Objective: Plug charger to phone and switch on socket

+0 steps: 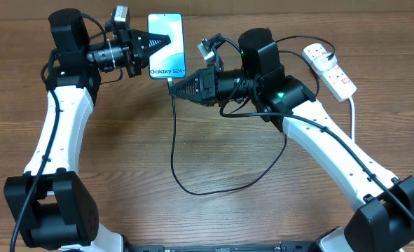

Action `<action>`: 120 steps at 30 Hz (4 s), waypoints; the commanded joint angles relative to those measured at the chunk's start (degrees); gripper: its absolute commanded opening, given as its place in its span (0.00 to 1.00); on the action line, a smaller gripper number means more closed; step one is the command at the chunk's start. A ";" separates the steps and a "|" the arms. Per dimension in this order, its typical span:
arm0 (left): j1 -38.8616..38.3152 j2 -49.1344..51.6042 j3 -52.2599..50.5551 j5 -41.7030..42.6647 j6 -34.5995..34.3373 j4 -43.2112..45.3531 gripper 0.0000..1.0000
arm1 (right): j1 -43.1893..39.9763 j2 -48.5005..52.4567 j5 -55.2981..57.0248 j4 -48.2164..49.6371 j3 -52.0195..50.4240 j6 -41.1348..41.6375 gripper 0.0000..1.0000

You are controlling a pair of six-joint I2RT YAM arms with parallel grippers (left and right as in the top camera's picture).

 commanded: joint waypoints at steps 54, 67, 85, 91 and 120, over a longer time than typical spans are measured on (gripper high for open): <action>-0.52 -0.46 0.85 2.43 0.33 0.63 0.04 | 0.76 1.16 -1.38 4.48 0.35 4.59 0.04; 0.74 -0.46 0.85 0.46 0.35 0.61 0.04 | 0.76 1.16 -3.98 1.09 0.35 4.61 0.04; 0.81 -0.44 0.85 0.98 0.35 0.59 0.04 | -0.92 1.16 -4.44 4.15 0.35 6.27 0.04; 0.74 -0.46 0.85 1.14 0.28 0.59 0.04 | -0.76 1.22 -4.31 4.09 0.35 6.25 0.04; 0.76 -0.46 0.85 2.67 -0.28 0.59 0.04 | 0.46 1.86 -2.16 4.11 0.35 5.14 0.04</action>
